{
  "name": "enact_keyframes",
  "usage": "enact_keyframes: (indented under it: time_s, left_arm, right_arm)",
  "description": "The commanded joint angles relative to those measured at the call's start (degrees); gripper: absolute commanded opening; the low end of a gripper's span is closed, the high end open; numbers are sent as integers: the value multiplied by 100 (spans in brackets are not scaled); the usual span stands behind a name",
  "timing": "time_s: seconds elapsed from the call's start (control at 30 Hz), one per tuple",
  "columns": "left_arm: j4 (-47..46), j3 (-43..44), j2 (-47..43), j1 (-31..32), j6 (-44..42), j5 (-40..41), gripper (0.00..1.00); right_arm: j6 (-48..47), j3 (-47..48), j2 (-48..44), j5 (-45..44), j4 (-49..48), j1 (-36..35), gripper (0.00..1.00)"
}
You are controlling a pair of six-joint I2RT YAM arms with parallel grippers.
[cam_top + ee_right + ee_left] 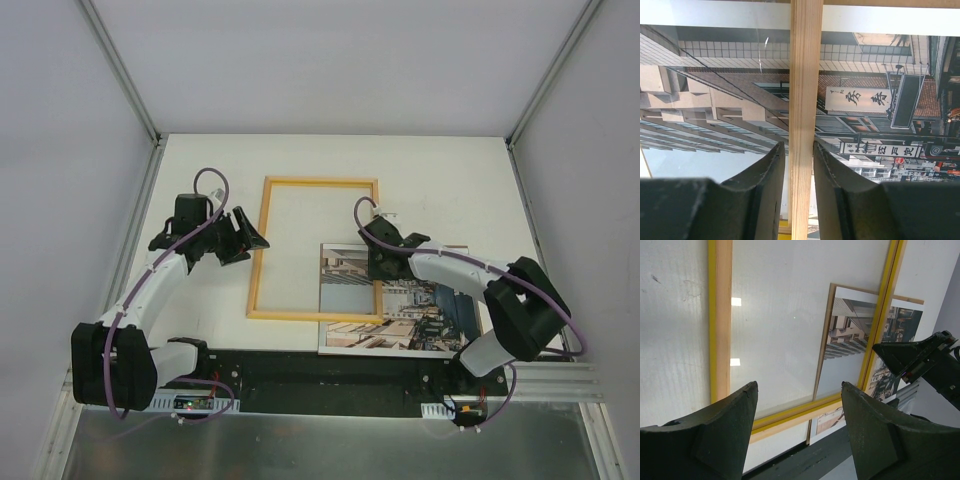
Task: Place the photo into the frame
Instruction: Move the frame body to the center of the board.
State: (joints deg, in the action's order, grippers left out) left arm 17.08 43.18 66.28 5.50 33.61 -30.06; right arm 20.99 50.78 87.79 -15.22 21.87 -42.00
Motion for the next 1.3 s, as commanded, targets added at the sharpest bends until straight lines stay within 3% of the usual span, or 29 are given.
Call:
enact_keyframes:
  time_s: [0.0,0.23,0.37,0.5,0.63,0.93,1.27]
  left_arm:
    - [23,-82,-168,-119,-126,-219,66]
    - [23,-117,-168,-180,-161,-272,67]
    - [23,-125,-177,-198,-170,-289,66]
    - [23,-117,-177,-216,-161,-307,67]
    - [23,-126,-195,-225,-161,-298,67]
    - [23,-117,-230,-242,-144,-281,67]
    - [23,59,-54,-312,-135,-307,66]
  right_arm:
    - [107,265,72,-200,177,-63,30]
    - [80,379,203,-244,256,-107,24]
    - [89,318,204,-288,248,-107,33]
    - [72,301,239,-262,222,-116,34]
    - [71,300,247,-235,177,-116,28]
    - [45,528,335,-156,247,-116,1]
    - [89,2188,1318,-121,678,-203,1]
